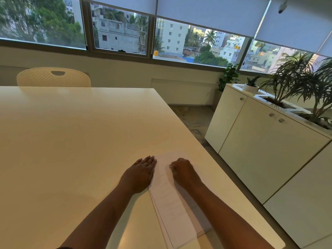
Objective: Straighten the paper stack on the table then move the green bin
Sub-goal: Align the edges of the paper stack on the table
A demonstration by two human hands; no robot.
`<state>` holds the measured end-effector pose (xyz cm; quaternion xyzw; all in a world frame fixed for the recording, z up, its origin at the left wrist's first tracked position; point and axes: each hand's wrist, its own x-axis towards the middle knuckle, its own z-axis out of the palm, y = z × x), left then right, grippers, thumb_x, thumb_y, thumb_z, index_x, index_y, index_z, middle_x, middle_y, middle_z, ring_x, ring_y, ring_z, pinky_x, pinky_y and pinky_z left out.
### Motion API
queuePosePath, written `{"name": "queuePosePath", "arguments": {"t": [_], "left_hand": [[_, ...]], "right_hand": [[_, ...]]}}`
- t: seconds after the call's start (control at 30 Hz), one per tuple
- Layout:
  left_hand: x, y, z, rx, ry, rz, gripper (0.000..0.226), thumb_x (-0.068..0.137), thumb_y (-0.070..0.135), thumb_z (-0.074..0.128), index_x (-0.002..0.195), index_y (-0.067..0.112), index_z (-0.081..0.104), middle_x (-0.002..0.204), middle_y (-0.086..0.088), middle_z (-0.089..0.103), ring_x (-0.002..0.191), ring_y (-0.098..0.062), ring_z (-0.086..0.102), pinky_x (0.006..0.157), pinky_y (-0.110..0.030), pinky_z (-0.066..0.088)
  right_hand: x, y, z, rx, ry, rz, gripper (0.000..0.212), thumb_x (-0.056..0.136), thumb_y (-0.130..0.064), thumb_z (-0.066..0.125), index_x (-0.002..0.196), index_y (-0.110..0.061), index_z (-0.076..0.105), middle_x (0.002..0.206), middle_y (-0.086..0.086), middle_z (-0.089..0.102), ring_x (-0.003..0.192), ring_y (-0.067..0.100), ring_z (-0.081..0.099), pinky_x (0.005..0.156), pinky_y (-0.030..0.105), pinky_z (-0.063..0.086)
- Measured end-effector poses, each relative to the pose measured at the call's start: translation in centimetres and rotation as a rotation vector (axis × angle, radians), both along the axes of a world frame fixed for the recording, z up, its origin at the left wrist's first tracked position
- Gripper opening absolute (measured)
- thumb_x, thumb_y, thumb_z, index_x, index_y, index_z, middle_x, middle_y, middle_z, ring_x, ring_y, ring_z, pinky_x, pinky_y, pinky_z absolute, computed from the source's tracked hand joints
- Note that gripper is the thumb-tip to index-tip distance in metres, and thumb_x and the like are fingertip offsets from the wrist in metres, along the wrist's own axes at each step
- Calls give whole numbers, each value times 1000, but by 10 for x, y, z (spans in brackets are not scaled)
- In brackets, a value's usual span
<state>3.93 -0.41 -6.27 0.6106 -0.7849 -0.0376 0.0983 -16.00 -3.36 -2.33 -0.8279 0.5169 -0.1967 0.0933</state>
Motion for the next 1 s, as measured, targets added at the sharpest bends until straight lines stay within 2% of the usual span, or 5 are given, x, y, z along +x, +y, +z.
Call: {"name": "queuePosePath", "arguments": {"t": [0.27,0.47,0.63,0.83,1.0], "left_hand": [[2,-1,-1,-10,4,-17,53,107,33,15,158,19,10,165,3,9,152,-8,4,121,-26,2],[4,-1,-1,1,6,-26,54,107,35,16,158,19,10,165,3,9,151,-9,4,121,-26,3],[3,1,0,-7,-11,-25,54,107,35,14,158,19,8,165,3,8,152,-9,3,122,-27,3],[4,1,-3,12,-15,-24,56,106,39,13,157,17,5,165,2,4,151,-9,0,121,-27,0],[3,0,-2,10,-30,-22,56,106,39,12,157,18,4,165,2,2,151,-9,-1,120,-26,-2]], "right_hand": [[-35,5,-1,-58,9,-133,27,98,-12,47,95,-5,73,94,14,70,86,23,65,72,19,43],[-7,22,-9,-69,71,135,23,94,-7,51,91,-6,74,84,13,68,76,24,65,73,32,55],[-31,6,1,-55,70,-151,29,97,-8,42,99,-4,71,98,15,67,93,26,63,79,28,46],[18,41,-11,-32,30,178,21,97,-16,52,97,-9,72,89,11,69,77,18,63,73,24,51],[-18,7,-5,-81,57,-59,35,93,-1,44,117,-11,68,108,11,69,100,20,63,88,24,49]]}}
